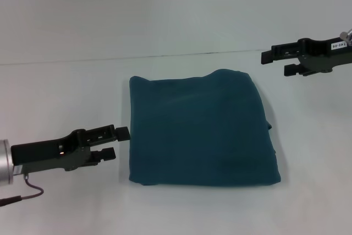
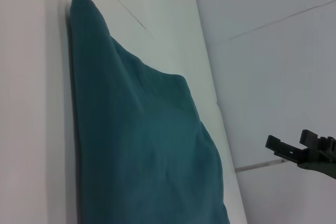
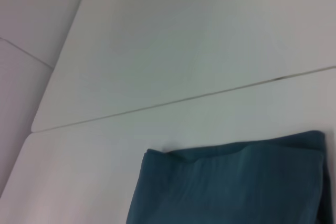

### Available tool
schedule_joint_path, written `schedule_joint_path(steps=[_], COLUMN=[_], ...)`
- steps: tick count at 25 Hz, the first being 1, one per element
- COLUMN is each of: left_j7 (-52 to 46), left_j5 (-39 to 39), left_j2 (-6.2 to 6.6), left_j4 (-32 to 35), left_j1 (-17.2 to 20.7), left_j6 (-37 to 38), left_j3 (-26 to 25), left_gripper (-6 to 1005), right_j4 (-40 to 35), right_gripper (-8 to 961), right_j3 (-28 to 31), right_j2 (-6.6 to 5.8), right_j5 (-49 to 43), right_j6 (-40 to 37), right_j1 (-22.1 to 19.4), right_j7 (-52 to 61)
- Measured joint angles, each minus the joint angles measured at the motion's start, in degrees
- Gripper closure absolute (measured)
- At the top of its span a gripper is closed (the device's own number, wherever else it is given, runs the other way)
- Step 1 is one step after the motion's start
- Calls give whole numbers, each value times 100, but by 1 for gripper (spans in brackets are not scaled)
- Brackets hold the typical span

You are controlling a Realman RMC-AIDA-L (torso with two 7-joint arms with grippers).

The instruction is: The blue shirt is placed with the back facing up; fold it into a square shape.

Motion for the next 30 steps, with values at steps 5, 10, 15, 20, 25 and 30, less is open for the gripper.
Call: schedule_joint_path(steps=[5,10,15,20,25,30], left_j7=[192,271,273,275,277,279], left_j5=[51,54,58,60,60,60], left_j2=[43,54,54,52,51,56], left_j4=[22,91,104,105,104,119], left_j1=[-13,48,79,74,70,72], left_j6=[181,268,301,319,330,344], left_j3=[62,17,4,4,4,4], left_gripper=[67,67,67,66,68,68], right_j4=[-9,-10,-10,-9,-9,-9], right_gripper=[6,7,7,6,6,6], right_j3=[-52,-31,-61,-62,-62,-61], right_j2=[0,0,0,0,0,6], right_j5=[-28,-14,-21,-17,-19,-16], right_j6=[-71,-118,-168,-200,-235,-263], right_j1=[12,-25,-32,-31,-18,-5], right_j7=[-89,-184,-222,-258,-259,-261])
